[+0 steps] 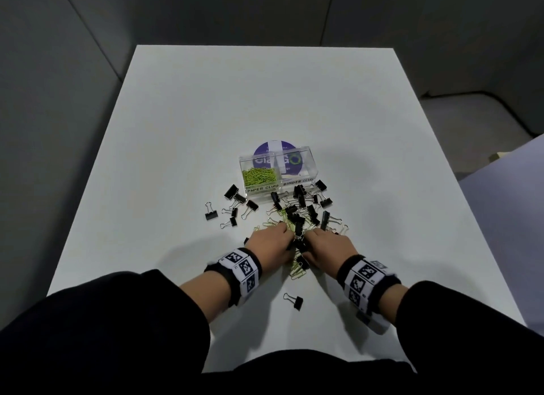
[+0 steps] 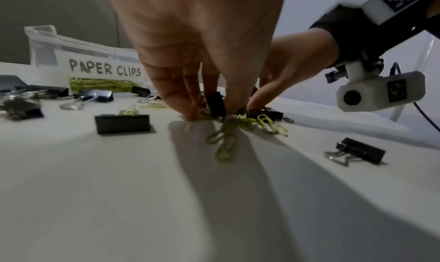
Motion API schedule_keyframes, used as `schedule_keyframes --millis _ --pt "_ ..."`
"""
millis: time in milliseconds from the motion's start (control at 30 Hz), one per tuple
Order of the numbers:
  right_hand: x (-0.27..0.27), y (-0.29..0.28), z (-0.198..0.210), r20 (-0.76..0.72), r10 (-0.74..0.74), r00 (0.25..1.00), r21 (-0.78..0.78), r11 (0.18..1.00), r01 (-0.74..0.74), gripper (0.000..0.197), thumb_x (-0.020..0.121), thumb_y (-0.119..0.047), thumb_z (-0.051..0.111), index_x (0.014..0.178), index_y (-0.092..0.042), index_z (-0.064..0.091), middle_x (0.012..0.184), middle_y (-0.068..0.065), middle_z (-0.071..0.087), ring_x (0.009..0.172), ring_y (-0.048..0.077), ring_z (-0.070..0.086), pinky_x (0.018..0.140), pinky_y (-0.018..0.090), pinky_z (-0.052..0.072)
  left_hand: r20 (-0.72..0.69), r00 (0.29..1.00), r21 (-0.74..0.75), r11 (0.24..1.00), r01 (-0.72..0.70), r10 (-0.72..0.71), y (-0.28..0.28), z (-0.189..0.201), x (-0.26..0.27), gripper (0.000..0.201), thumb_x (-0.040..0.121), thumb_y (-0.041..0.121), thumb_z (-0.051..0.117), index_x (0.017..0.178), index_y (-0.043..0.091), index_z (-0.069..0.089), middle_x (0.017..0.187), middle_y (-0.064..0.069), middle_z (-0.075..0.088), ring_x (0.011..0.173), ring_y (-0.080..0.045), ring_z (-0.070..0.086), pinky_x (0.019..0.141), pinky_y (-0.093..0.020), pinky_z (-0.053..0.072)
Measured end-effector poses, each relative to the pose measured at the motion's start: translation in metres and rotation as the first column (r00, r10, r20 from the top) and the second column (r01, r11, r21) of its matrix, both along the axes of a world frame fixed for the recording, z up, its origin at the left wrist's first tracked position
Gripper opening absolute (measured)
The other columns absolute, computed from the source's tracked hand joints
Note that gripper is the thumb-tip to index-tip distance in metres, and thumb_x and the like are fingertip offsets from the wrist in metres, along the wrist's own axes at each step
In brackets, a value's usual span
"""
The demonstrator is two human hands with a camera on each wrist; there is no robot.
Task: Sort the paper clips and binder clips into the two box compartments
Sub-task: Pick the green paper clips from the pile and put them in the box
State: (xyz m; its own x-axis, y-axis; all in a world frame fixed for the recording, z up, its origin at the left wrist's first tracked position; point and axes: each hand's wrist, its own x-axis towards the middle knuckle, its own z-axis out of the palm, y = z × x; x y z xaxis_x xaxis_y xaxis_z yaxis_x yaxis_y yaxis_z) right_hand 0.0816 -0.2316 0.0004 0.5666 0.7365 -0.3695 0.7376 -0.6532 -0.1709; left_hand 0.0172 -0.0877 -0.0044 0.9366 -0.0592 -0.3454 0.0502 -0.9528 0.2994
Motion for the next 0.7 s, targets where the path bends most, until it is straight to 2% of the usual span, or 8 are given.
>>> schedule_keyframes --millis 167,267,367,433,533,600,700 --pt "-0.001 0.002 -0.002 -0.026 -0.020 0.999 0.033 0.999 0.020 0.013 0.093 -0.013 0.045 0.104 -0.007 0.051 0.102 0.009 0.061 0.091 0.026 0.060 0.079 0.035 0.052 0.096 0.995 0.047 0.999 0.008 -0.012 0.017 0.003 -0.008 0.028 0.094 0.025 0.042 0.114 0.011 0.055 0.109 -0.006 0.059 0.094 -0.022 0.058 0.067 -0.029 0.043" --pt "0.007 -0.003 0.001 -0.106 -0.104 0.989 0.079 0.991 0.113 0.016 0.094 -0.016 0.043 0.100 -0.008 0.055 0.100 0.007 0.061 0.089 0.023 0.059 0.079 0.035 0.053 0.126 0.991 0.047 0.998 -0.041 0.035 0.040 0.006 -0.010 0.031 0.095 0.026 0.042 0.120 0.013 0.054 0.112 -0.004 0.059 0.096 -0.020 0.059 0.072 -0.029 0.049" --pt "0.011 -0.005 0.007 -0.187 -0.208 0.960 0.109 0.967 0.231 0.016 0.091 -0.017 0.045 0.099 -0.009 0.056 0.099 0.006 0.061 0.088 0.023 0.059 0.078 0.037 0.053 0.131 0.987 0.113 0.988 -0.109 0.093 0.063 0.007 -0.011 0.030 0.095 0.026 0.042 0.119 0.013 0.055 0.115 -0.004 0.057 0.097 -0.021 0.058 0.070 -0.031 0.048" --pt "0.012 -0.005 0.011 -0.214 -0.244 0.946 0.119 0.955 0.273 0.013 0.089 -0.016 0.046 0.096 -0.009 0.056 0.096 0.005 0.060 0.086 0.023 0.059 0.076 0.036 0.052 0.152 0.984 0.145 0.982 -0.118 0.095 0.068 0.007 -0.010 0.033 0.095 0.026 0.043 0.124 0.012 0.053 0.121 -0.006 0.054 0.103 -0.023 0.055 0.074 -0.033 0.048" --pt "0.015 -0.008 0.013 -0.215 -0.286 0.934 0.136 0.938 0.319 0.010 0.089 -0.017 0.045 0.090 -0.012 0.054 0.091 0.004 0.063 0.082 0.022 0.059 0.073 0.035 0.050 0.174 0.985 0.121 0.993 -0.009 -0.012 0.049 0.012 -0.006 0.036 0.095 0.029 0.045 0.127 0.014 0.050 0.123 -0.005 0.054 0.106 -0.021 0.053 0.081 -0.030 0.047" --pt "0.018 -0.012 0.012 -0.224 -0.305 0.926 0.133 0.931 0.339 0.010 0.088 -0.018 0.045 0.090 -0.013 0.054 0.091 0.004 0.065 0.082 0.023 0.059 0.072 0.035 0.049 0.151 0.983 0.081 0.992 0.095 -0.107 0.028 0.013 -0.004 0.037 0.094 0.035 0.047 0.125 0.016 0.050 0.118 -0.003 0.056 0.102 -0.018 0.054 0.078 -0.025 0.044" --pt "0.020 -0.019 0.011 -0.263 -0.323 0.909 0.118 0.924 0.362 0.021 0.090 -0.014 0.044 0.108 -0.014 0.054 0.096 0.008 0.067 0.084 0.024 0.059 0.073 0.032 0.046 0.091 0.985 0.065 0.987 0.144 -0.149 0.002 0.009 0.000 0.042 0.090 0.043 0.051 0.120 0.014 0.050 0.113 -0.003 0.056 0.100 -0.020 0.053 0.073 -0.027 0.040"
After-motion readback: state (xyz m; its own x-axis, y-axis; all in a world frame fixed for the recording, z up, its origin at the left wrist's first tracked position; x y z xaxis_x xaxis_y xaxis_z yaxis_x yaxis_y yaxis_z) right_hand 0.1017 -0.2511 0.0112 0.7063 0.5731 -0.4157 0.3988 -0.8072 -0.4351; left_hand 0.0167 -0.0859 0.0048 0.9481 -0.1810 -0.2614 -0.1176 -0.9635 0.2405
